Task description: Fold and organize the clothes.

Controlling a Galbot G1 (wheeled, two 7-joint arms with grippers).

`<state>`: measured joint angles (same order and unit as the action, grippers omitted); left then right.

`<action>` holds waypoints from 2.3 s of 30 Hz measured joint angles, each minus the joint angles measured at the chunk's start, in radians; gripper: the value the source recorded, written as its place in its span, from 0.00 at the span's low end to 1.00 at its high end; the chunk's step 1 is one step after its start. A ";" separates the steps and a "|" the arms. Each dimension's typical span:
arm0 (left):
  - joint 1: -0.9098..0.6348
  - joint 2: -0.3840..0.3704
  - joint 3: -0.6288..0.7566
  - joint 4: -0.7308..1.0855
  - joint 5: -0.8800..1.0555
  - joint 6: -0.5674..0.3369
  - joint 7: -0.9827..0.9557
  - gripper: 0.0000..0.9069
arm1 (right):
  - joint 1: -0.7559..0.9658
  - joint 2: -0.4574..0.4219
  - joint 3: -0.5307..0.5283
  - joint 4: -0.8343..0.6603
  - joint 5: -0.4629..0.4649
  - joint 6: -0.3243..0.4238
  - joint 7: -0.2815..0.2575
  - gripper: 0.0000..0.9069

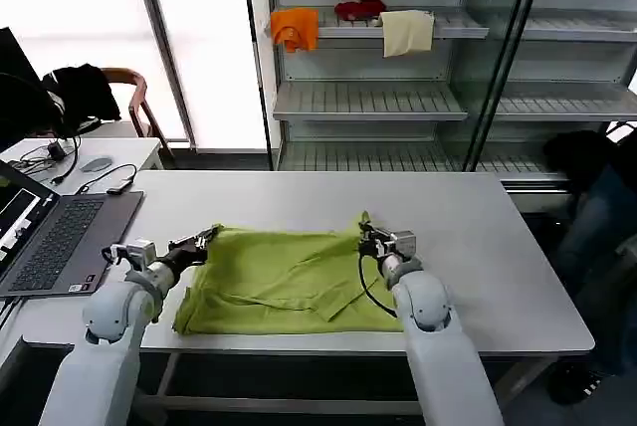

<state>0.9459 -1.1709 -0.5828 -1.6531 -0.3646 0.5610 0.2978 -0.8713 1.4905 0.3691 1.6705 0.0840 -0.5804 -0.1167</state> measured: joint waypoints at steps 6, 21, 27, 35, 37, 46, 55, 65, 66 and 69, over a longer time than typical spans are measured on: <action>0.060 0.010 -0.025 -0.052 -0.015 -0.012 0.021 0.01 | -0.052 -0.008 0.009 0.052 0.001 0.001 -0.010 0.00; 0.161 0.031 -0.064 -0.147 -0.013 -0.024 0.044 0.01 | -0.189 -0.019 -0.001 0.188 -0.019 0.001 -0.027 0.00; 0.187 0.028 -0.061 -0.160 0.012 -0.032 0.050 0.01 | -0.229 -0.019 -0.004 0.214 -0.042 0.001 -0.028 0.00; 0.208 0.015 -0.049 -0.166 0.063 -0.033 0.052 0.02 | -0.253 -0.016 -0.004 0.222 -0.072 0.001 -0.018 0.00; 0.213 0.013 -0.048 -0.170 0.072 -0.033 0.052 0.02 | -0.258 -0.015 -0.003 0.225 -0.079 0.001 -0.015 0.22; 0.236 0.001 -0.047 -0.191 0.122 -0.039 0.047 0.92 | -0.276 -0.017 -0.002 0.239 -0.123 0.001 -0.002 1.00; 0.260 -0.012 -0.046 -0.228 0.184 -0.048 0.041 0.91 | -0.298 -0.019 -0.002 0.262 -0.197 0.002 0.014 1.00; 0.281 -0.027 -0.056 -0.245 0.242 -0.060 0.018 1.00 | -0.330 -0.032 0.027 0.297 -0.282 0.004 0.026 1.00; 0.283 -0.029 -0.059 -0.247 0.243 -0.062 0.015 1.00 | -0.334 -0.034 0.033 0.302 -0.283 0.006 0.024 1.00; 0.290 -0.038 -0.068 -0.257 0.239 -0.070 -0.001 1.00 | -0.347 -0.042 0.053 0.320 -0.271 0.014 0.019 1.00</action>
<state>1.2362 -1.2085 -0.6511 -1.9098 -0.1255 0.4906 0.2972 -1.2181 1.4485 0.4223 1.9907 -0.1874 -0.5666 -0.0981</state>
